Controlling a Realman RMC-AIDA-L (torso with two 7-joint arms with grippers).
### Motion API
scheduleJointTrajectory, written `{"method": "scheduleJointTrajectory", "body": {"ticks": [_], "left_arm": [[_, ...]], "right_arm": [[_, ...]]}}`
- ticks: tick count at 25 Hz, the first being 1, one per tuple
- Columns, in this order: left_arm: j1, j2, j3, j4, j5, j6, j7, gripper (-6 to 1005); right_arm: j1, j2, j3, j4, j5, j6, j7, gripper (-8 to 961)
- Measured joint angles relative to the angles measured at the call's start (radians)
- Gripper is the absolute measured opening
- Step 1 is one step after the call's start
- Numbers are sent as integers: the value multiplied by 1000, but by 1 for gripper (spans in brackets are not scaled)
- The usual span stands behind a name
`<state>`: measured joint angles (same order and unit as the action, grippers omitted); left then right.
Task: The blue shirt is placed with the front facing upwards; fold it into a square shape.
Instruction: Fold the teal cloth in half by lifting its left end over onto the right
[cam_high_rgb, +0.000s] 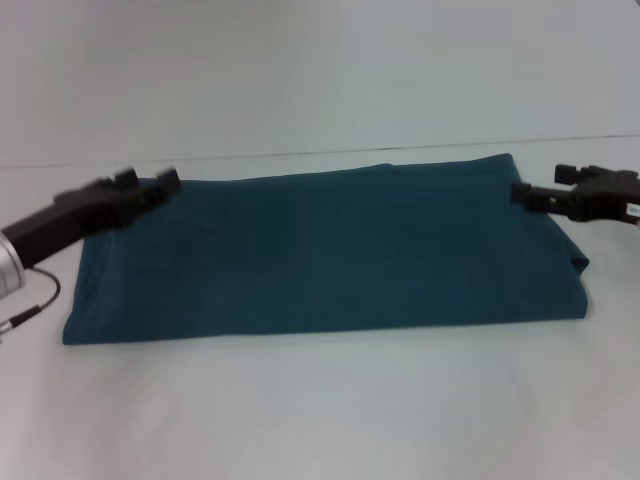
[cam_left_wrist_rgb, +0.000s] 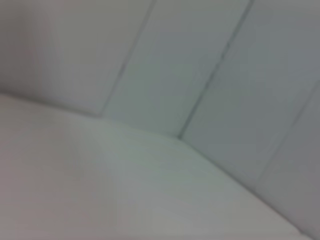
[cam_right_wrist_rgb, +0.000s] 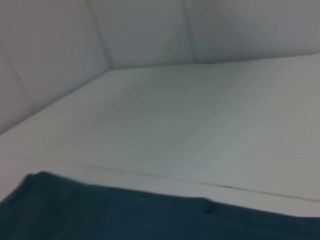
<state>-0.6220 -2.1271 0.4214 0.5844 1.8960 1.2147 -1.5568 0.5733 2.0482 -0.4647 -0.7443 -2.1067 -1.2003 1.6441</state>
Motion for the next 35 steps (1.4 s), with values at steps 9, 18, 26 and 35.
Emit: {"method": "scheduleJointTrajectory", "body": {"ticks": [9,18,26,35], "left_arm": [[25,7,13,119,157,95,-219,782],[40,16,9,191,332,80,-281,780],[32,16,24,210,489,-9,-385,778],[33,17,24,248,594,0,-554,776]], "right_arm": [[-104,-65,-24,-70,-23,-262,74,932],[-142,-75,-17,-74,-82,-223,159,931],[-135,-58,-23,-74,-112,-189,164,931],[-136,-56,-26,-66,-113,-159,164,932]]}}
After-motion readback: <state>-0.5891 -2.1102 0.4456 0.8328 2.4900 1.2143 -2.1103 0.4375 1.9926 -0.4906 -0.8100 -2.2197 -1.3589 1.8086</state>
